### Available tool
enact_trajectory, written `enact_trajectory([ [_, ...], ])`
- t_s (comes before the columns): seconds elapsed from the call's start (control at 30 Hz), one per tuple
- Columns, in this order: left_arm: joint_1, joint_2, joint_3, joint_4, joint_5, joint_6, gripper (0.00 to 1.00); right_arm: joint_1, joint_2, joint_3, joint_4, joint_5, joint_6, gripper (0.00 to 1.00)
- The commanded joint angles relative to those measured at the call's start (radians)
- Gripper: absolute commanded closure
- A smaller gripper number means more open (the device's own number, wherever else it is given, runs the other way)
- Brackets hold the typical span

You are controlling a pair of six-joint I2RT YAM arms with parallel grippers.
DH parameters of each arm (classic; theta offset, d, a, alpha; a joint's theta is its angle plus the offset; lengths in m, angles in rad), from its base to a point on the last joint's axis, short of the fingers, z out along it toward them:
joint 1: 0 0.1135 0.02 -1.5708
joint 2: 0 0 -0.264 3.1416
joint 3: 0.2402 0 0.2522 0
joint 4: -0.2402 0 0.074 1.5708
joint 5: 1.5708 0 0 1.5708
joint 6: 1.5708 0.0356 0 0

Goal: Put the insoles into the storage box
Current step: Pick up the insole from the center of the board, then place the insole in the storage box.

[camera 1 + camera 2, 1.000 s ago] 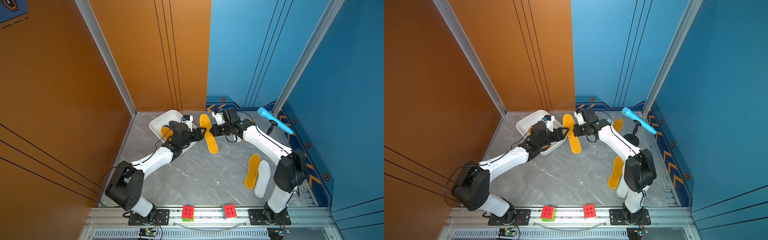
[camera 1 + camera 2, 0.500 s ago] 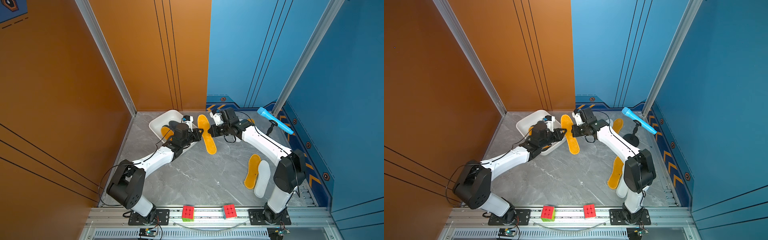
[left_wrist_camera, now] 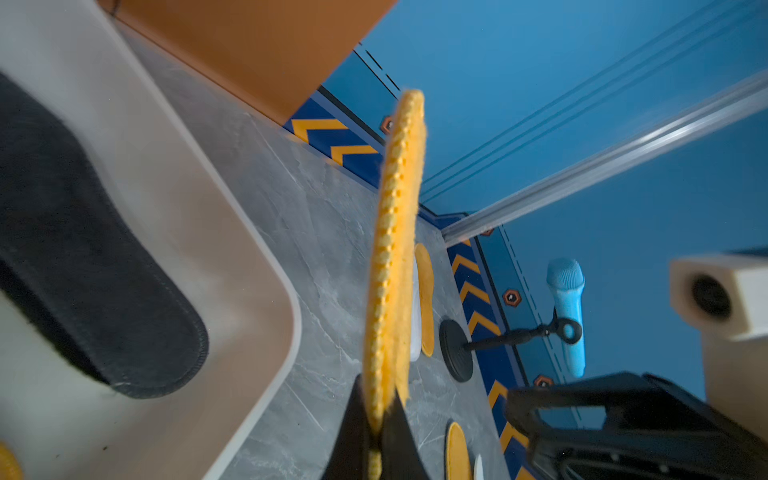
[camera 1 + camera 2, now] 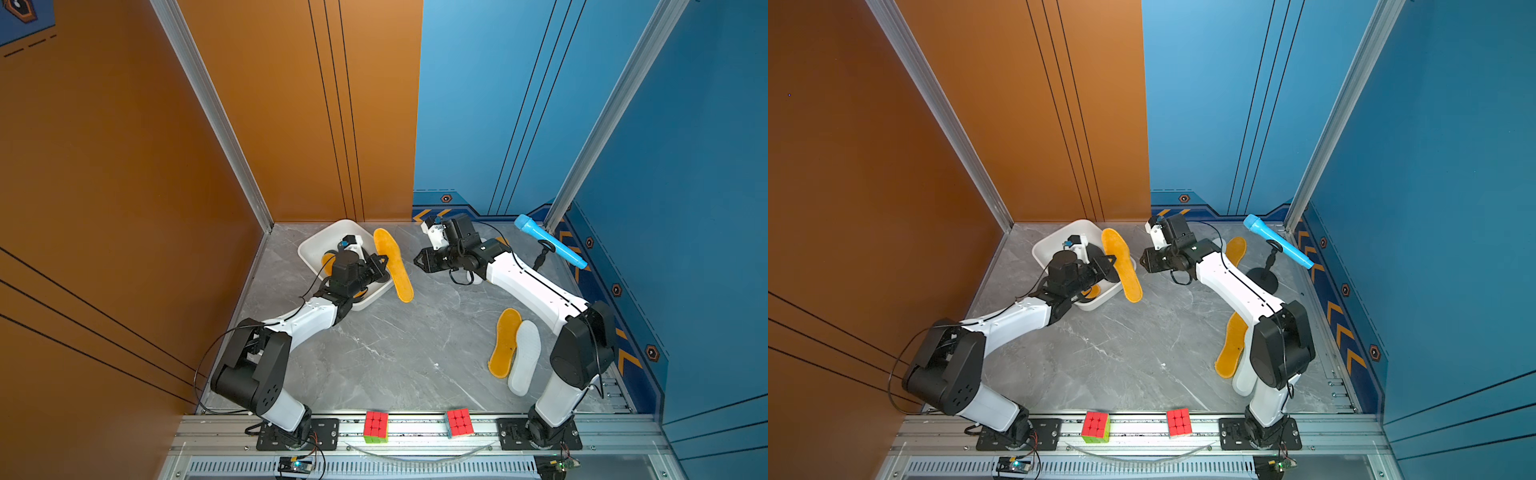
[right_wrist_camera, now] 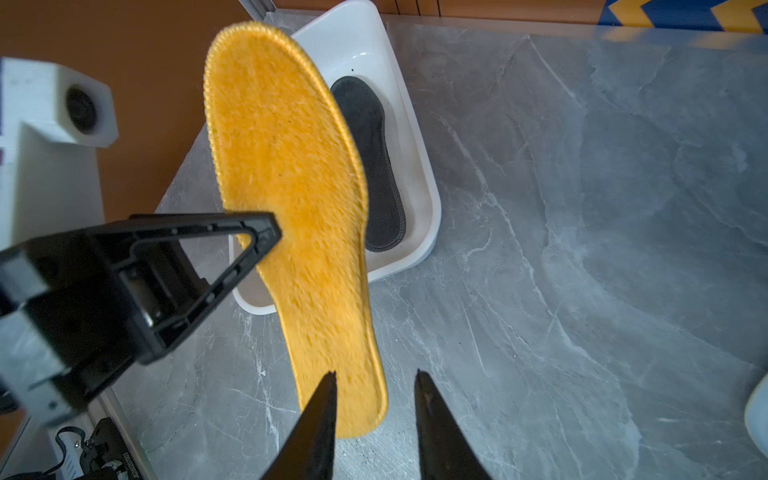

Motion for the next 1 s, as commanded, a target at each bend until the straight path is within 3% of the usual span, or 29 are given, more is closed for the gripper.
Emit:
enact_trajectory([
  [0.0, 0.065, -0.004, -0.023, 0.143, 0.014, -0.171, 1.0, -0.025, -0.07, -0.037, 0.024, 0.005, 0.015, 0.65],
  [0.13, 0.143, 0.055, 0.022, 0.184, 0.026, -0.268, 1.0, -0.047, -0.101, -0.086, 0.049, 0.003, 0.029, 0.64],
  [0.5, 0.255, 0.25, 0.242, 0.121, 0.173, -0.335, 1.0, -0.076, -0.152, -0.16, 0.058, 0.002, 0.046, 0.63],
  [0.8, 0.278, 0.295, 0.369, -0.209, 0.194, -0.203, 1.0, -0.094, -0.155, -0.19, 0.064, -0.015, 0.06, 0.63],
  [0.97, 0.3, 0.334, 0.399, -0.235, 0.212, -0.214, 1.0, -0.098, -0.16, -0.199, 0.071, -0.016, 0.06, 0.63],
])
